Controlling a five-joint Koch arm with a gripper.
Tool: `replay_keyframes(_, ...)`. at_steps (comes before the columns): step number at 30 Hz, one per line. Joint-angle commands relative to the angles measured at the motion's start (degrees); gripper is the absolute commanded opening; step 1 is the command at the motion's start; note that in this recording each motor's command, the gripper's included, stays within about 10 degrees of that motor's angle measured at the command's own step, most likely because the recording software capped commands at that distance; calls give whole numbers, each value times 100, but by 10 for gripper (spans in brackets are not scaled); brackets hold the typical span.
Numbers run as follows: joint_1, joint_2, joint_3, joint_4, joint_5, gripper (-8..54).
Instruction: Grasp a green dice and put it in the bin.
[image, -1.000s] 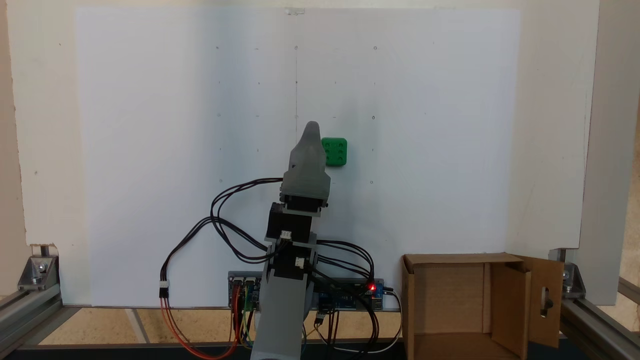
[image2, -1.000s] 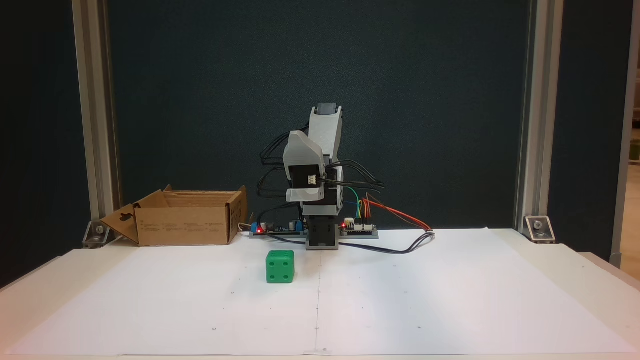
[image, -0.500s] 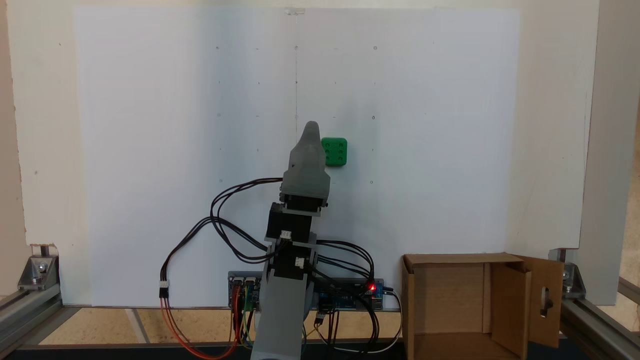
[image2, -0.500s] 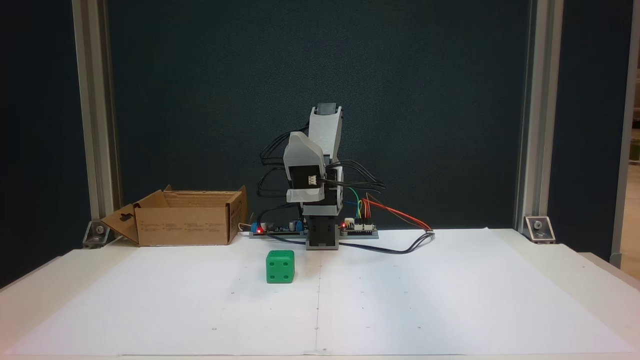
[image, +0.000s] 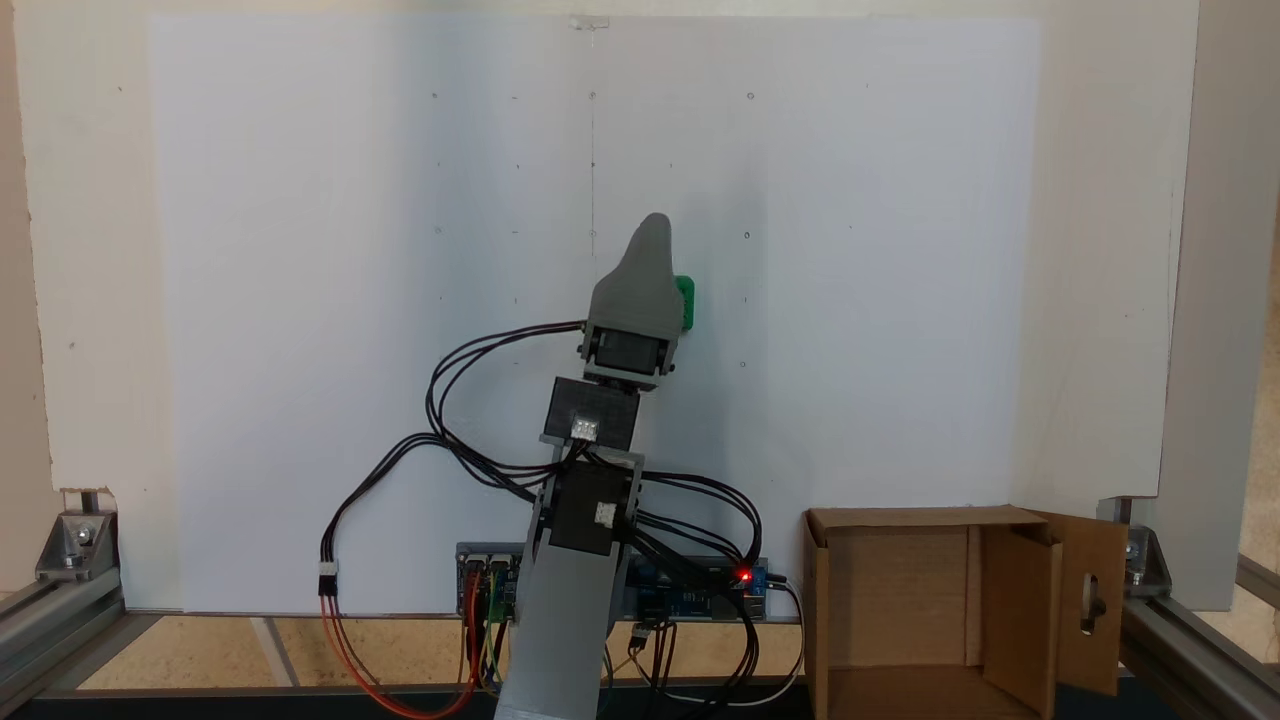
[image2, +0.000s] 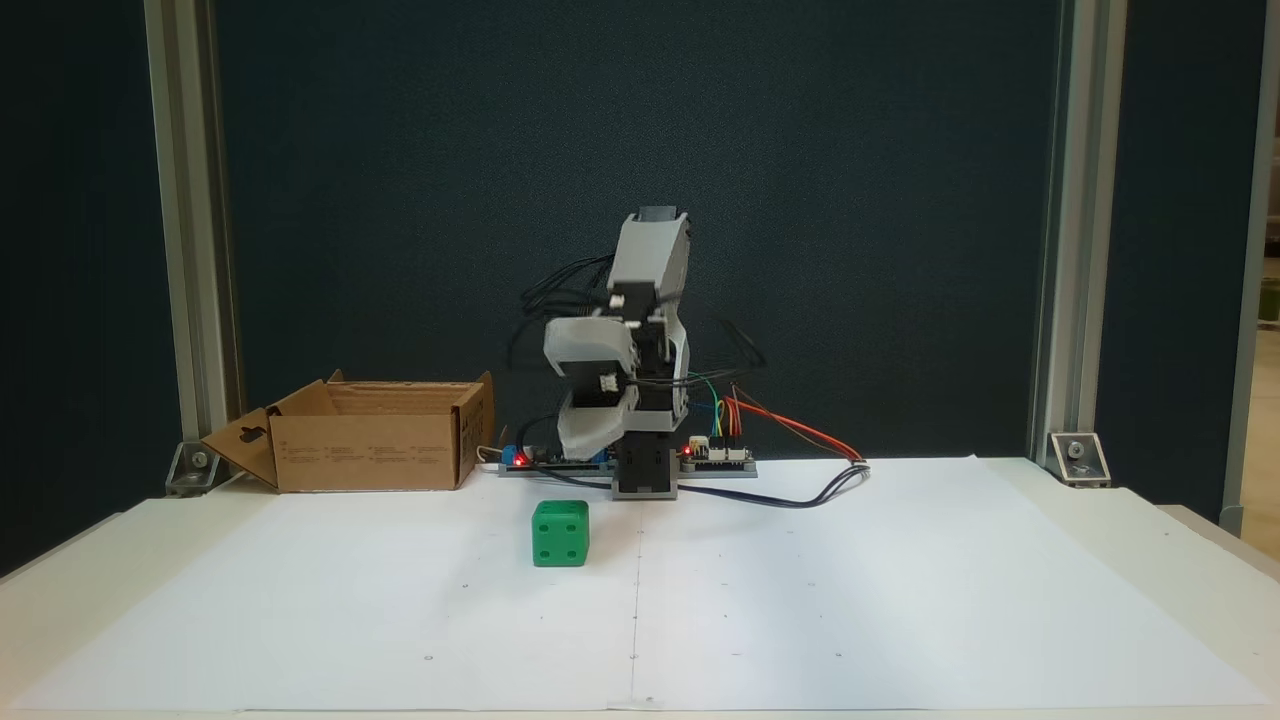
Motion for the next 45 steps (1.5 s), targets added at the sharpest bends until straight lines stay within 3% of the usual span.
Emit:
replay_keyframes(1,79,633,-554,912,53,429)
replay_keyframes(8,62,615,-2443,3593,62,432)
replay_keyframes(16,-105,563,-3577,6607,53,432)
replay_keyframes(25,316,-712,-5027,9798,35,452)
replay_keyframes(31,536,-1696,-5757,11679,-879,456)
replay_keyframes(34,624,-1925,-5977,11751,-1310,457)
replay_keyframes(45,598,-2733,-5985,11312,-1389,458)
